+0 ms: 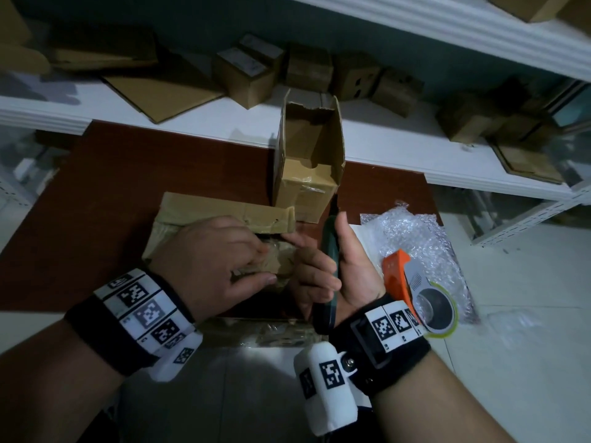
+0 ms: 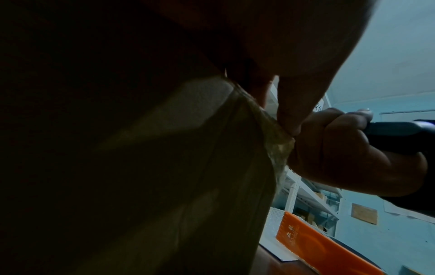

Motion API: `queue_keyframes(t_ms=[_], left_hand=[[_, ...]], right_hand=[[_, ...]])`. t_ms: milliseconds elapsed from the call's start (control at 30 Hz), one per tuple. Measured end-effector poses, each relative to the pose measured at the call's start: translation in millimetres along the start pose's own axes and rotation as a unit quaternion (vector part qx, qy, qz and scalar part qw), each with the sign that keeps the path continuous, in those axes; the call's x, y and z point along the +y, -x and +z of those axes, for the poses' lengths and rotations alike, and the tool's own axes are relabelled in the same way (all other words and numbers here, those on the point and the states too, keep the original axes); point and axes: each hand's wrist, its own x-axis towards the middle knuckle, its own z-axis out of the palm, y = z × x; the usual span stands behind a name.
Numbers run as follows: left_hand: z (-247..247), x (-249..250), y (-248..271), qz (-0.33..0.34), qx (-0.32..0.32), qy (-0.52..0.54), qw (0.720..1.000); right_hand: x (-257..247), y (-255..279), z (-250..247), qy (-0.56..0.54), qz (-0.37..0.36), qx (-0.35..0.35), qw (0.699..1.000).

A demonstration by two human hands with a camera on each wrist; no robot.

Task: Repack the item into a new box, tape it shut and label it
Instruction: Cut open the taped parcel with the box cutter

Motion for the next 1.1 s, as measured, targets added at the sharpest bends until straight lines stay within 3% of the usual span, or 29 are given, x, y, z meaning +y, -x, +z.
queue_keyframes(t_ms=[200, 267, 333, 400, 467, 500, 600, 633, 733, 800, 867, 1000, 1100], left_hand=[[-2.3, 1.0, -3.2, -0.003, -0.017, 0.013, 1.0], [-2.8, 0.6, -2.9, -0.028, -0.001, 0.041, 0.999], [-4.1, 1.8, -3.4, -0.058, 0.025, 0.059, 0.996], [-5.4, 2.2, -3.6, -0.09, 0.073, 0.072, 0.991], [-7.1, 2.6, -3.6, -0.104, 0.117, 0.059, 0.986], [-8.3, 1.9, -4.3, -0.107, 0.125, 0.036, 0.986], [-14.6, -2.5, -11.3, -0.117, 0.096, -0.054, 0.987], [-17.9, -3.9, -13.8, -0.128, 0.061, -0.059, 0.988], [-21.2, -7.9, -17.8, -0.152, -0.04, -0.025, 0.987], [-17.9, -13.1, -19.9, -0.156, -0.064, -0.018, 0.985], [-18.0, -15.8, -22.4, -0.15, -0.057, -0.026, 0.987], [-20.8, -16.6, -23.9, -0.131, -0.034, -0.034, 0.99], [-22.6, -15.7, -22.9, -0.13, -0.019, -0.029, 0.991]], right_hand=[[-9.1, 3.9, 12.7, -0.024, -0.051, -0.054, 0.997], [-14.5, 4.8, 13.9, 0.007, -0.076, -0.036, 0.996], [-14.4, 5.0, 13.1, 0.042, -0.103, 0.048, 0.993], [-12.4, 3.3, 11.0, 0.111, -0.132, 0.187, 0.967], [-10.4, 3.1, 9.0, 0.238, -0.15, 0.303, 0.91], [-9.2, 4.1, 6.9, 0.325, -0.169, 0.339, 0.866], [-6.6, 10.3, -2.9, 0.603, -0.218, 0.363, 0.676], [-6.7, 12.2, -6.2, 0.641, -0.219, 0.36, 0.642], [-8.4, 18.6, -7.6, 0.694, -0.217, 0.34, 0.596], [-10.2, 22.5, -6.0, 0.735, -0.221, 0.331, 0.549], [-11.6, 25.7, -6.7, 0.763, -0.226, 0.31, 0.52], [-18.1, 33.6, -12.4, 0.837, -0.177, 0.285, 0.433], [-23.1, 39.6, -11.6, 0.857, -0.154, 0.292, 0.397]])
